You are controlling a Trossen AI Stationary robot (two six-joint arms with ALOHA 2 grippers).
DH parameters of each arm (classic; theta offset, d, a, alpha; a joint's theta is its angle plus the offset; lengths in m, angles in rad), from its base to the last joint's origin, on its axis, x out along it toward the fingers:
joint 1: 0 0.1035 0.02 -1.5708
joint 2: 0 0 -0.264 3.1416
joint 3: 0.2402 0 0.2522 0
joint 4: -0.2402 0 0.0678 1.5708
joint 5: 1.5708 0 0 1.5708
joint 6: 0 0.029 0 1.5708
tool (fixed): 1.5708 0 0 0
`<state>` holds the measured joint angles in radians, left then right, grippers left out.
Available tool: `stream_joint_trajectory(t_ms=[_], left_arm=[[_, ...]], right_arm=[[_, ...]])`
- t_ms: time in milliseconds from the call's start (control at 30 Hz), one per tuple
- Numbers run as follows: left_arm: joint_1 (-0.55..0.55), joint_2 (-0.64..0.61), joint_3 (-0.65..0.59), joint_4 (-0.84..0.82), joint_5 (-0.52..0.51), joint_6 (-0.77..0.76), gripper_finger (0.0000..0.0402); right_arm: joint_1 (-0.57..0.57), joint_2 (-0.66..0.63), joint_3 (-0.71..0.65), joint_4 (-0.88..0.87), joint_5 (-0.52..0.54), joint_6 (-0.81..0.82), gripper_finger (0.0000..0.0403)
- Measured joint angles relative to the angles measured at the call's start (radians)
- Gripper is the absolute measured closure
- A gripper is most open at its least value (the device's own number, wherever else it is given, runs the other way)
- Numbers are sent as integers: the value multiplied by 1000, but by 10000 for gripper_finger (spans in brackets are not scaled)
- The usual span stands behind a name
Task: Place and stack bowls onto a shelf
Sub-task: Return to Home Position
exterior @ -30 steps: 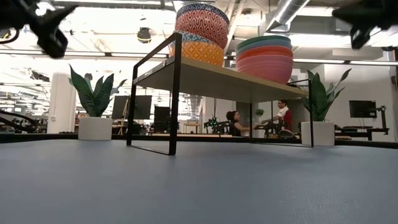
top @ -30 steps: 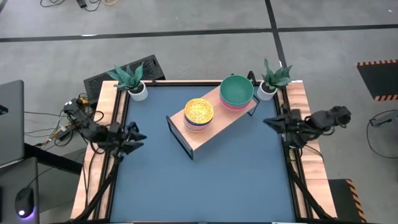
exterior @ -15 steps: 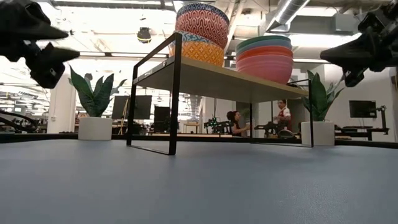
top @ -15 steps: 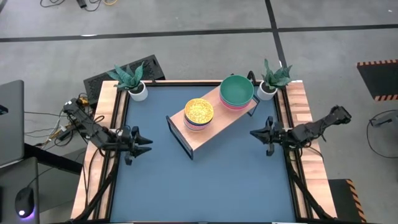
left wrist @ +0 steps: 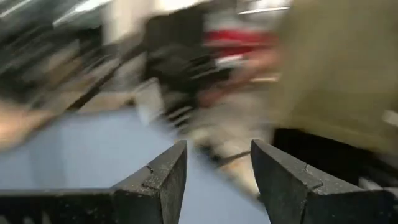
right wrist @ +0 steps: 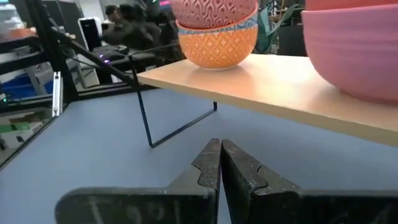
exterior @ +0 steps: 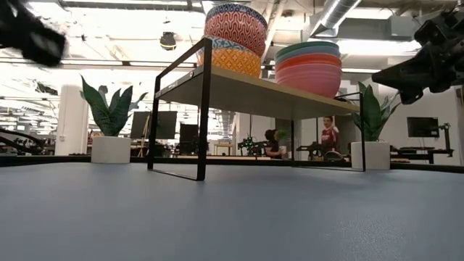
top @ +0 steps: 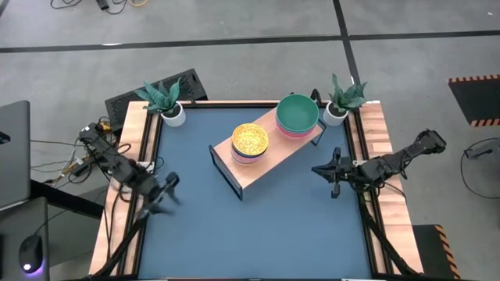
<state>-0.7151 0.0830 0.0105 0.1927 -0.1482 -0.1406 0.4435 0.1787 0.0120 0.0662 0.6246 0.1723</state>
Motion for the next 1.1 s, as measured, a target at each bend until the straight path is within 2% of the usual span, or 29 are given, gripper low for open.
stream_joint_trajectory(t_ms=[100, 167, 233, 333, 500, 600, 667, 767, 967, 1100], left_arm=[[-1, -2, 0, 93, 309, 218, 236], [-1, -1, 0, 61, 424, 257, 236], [-1, 0, 0, 2, 400, 209, 236], [0, 0, -1, -48, 256, 157, 236], [0, 0, -1, -142, 106, 158, 236], [0, -1, -2, -119, -10, 192, 236], [12, -1, -2, -111, -51, 230, 236], [65, -1, -2, -116, -44, 232, 236], [255, -1, -3, -121, 170, 215, 236], [368, 0, -3, -159, 198, 156, 236]], right_arm=[[0, -4, -1, 1, -35, -12, 363], [0, -3, -1, -2, -68, -13, 363], [0, -3, -2, -2, -79, -13, 363], [0, -3, -2, -2, -78, -13, 363], [0, -3, -2, -2, -78, -11, 363], [0, -3, -2, -2, -77, -1, 363], [0, -3, -2, -2, -77, -2, 363], [-1, -3, -2, -2, -76, -13, 363], [-1, -3, -2, -2, -74, 1, 363], [-1, -3, -2, -2, -74, -1, 363]])
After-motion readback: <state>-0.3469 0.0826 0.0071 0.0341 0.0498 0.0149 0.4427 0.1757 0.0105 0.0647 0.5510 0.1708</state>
